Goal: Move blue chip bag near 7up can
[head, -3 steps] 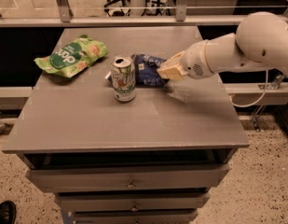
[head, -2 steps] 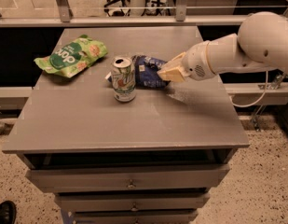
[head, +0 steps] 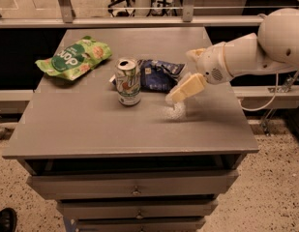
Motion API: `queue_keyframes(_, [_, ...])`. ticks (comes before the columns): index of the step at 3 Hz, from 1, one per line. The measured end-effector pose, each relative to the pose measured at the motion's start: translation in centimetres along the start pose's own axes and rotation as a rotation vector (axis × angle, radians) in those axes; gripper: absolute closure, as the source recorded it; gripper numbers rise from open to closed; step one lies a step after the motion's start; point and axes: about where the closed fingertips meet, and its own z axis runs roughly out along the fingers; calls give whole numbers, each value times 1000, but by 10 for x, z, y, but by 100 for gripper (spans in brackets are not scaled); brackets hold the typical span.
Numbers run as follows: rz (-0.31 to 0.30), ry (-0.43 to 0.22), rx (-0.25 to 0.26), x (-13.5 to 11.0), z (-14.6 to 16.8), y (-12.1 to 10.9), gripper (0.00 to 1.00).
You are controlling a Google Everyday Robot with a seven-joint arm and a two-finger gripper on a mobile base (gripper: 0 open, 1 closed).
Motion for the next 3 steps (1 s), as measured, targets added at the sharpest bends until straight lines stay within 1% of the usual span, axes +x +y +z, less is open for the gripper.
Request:
queue_keyframes(1, [-18, 8, -12, 6, -20, -3, 0])
queue_keyframes(2, [-28, -5, -24, 24, -57, -17, 0])
queue_keyframes(3, [-38, -9, -32, 23, -65, -19, 0])
